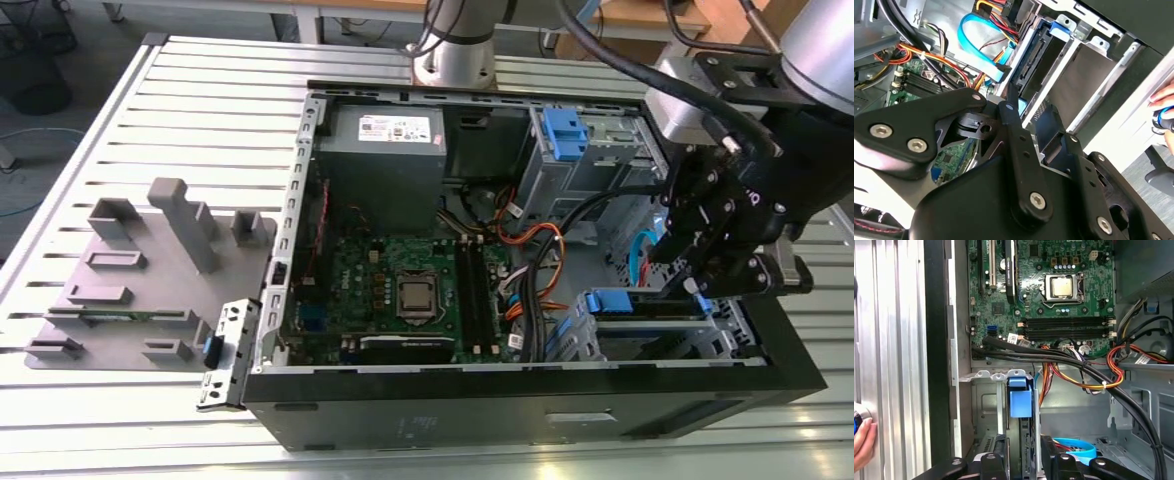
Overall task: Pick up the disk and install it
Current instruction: 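Insert the first disk wire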
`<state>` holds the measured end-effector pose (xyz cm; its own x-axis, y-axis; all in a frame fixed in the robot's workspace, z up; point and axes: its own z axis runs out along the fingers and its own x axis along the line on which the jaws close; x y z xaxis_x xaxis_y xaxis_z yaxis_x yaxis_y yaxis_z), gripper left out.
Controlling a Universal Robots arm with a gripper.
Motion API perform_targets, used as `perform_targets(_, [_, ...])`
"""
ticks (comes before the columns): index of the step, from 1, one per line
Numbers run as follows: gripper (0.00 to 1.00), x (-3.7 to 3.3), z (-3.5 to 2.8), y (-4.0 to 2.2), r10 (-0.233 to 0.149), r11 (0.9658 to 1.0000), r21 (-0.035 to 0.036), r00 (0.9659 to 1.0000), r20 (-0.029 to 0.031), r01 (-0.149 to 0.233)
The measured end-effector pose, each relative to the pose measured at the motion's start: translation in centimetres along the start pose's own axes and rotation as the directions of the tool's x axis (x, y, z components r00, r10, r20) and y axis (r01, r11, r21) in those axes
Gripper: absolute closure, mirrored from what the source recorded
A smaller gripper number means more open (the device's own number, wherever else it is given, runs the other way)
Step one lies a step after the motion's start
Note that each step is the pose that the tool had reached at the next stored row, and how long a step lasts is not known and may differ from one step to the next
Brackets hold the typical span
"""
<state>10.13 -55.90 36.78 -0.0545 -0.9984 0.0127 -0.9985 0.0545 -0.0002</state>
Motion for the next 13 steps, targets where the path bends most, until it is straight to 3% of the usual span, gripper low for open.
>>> perform_targets(5, [0.58,0.01,-0.79,0.00,0.000,1.0000,0.0000,1.0000,0.0000,0.000])
perform_targets(13, [0.58,0.01,-0.82,0.00,0.000,1.0000,0.0000,1.0000,0.0001,0.000])
